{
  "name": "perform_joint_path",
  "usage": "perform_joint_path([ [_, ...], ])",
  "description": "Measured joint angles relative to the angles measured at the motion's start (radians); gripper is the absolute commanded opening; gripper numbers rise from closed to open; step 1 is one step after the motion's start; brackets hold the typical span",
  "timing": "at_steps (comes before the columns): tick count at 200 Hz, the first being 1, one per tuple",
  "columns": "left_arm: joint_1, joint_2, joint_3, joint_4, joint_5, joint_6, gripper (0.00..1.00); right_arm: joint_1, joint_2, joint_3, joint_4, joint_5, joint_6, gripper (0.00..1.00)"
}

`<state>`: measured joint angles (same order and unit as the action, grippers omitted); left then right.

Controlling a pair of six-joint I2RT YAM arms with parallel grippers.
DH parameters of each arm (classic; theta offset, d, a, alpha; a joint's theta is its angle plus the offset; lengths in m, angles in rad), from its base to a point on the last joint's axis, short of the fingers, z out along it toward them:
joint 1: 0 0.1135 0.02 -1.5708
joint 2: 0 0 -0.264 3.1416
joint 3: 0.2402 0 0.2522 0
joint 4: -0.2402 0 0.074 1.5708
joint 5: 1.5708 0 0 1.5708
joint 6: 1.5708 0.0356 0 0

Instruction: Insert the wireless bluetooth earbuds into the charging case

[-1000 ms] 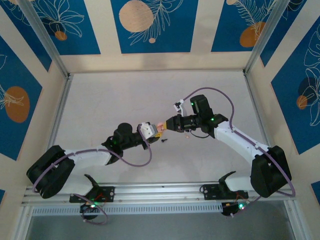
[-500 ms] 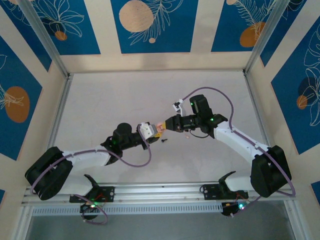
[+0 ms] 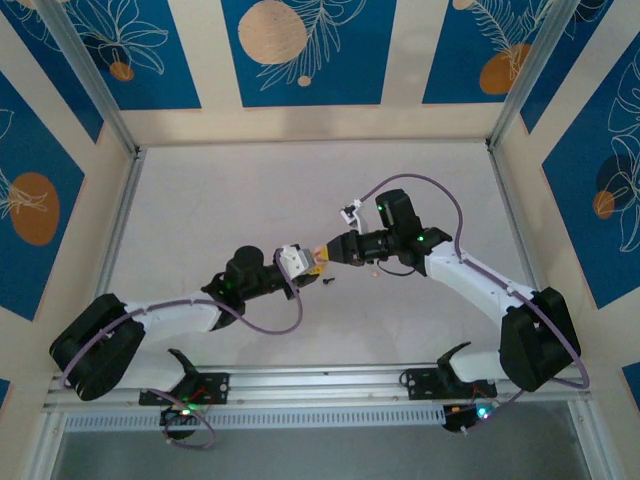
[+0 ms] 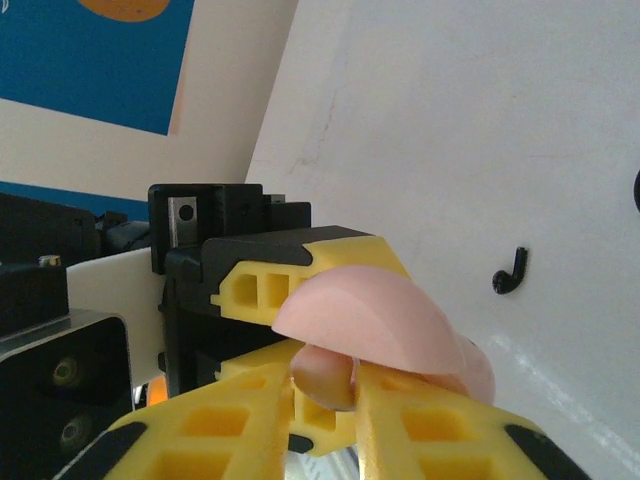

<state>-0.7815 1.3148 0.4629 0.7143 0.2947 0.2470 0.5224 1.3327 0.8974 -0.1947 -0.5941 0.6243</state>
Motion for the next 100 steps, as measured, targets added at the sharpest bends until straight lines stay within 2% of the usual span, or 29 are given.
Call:
perform_joint_path([
  [100, -0.001, -0.034, 0.0, -0.005, -0.001, 0.022, 0.18, -0.008, -0.027, 0.084, -0.17, 0.069, -0.103, 0.3],
])
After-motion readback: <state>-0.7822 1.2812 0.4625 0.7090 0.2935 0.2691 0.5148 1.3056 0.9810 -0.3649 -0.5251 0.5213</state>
